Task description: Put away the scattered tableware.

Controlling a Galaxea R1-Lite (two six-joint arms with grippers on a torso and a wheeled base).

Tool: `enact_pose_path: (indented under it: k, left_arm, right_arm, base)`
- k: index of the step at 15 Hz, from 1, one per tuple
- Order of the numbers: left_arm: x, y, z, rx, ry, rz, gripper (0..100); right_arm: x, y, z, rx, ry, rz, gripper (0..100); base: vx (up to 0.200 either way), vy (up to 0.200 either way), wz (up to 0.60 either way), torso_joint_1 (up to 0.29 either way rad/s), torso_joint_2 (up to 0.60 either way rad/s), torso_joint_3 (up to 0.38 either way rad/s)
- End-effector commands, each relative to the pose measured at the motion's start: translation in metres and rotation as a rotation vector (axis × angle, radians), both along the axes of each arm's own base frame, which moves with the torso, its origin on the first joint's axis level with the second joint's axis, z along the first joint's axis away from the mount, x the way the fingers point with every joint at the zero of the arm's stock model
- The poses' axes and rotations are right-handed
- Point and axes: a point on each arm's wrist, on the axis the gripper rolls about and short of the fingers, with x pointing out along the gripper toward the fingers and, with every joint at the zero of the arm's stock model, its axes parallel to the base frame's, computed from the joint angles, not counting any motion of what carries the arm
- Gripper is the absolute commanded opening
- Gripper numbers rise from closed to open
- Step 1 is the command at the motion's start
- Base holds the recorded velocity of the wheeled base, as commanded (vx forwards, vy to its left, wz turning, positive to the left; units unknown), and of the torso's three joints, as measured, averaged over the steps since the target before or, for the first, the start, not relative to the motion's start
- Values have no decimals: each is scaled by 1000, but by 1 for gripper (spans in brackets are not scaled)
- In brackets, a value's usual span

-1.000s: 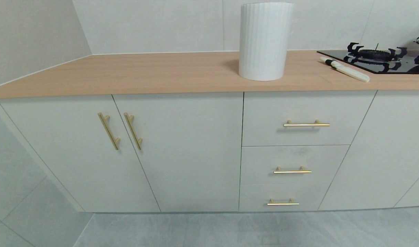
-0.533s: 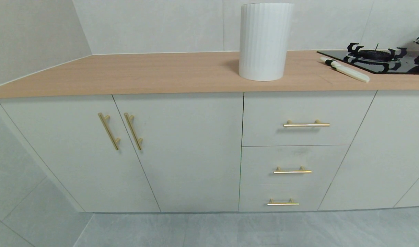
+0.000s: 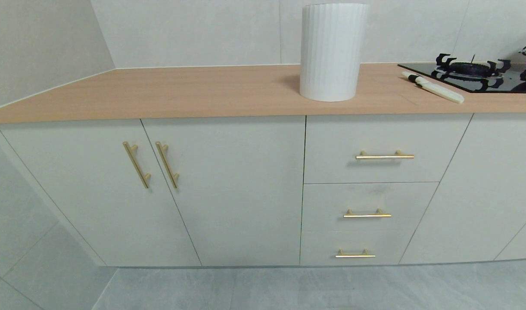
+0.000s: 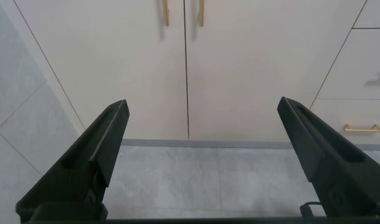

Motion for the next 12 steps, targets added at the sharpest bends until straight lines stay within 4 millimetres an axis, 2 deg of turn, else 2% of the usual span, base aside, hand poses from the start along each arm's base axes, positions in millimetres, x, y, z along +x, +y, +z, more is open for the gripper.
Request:
enact_pose_path:
  k: [1, 2, 12]
  left_arm:
    - [0, 0, 0, 0, 0, 1, 100]
    - [0, 0, 0, 0, 0, 1, 100]
    - [0, 0, 0, 9, 0, -1, 100]
  right_arm:
    - [0, 0, -1, 11, 4, 6, 100]
    - [0, 1, -8, 69, 75, 51, 100]
    - [0, 1, -6, 74, 55, 63, 100]
  base:
    - [0, 0, 0, 0, 0, 0]
    - [0, 0, 0, 0, 0, 0]
    - [0, 0, 0, 0, 0, 0]
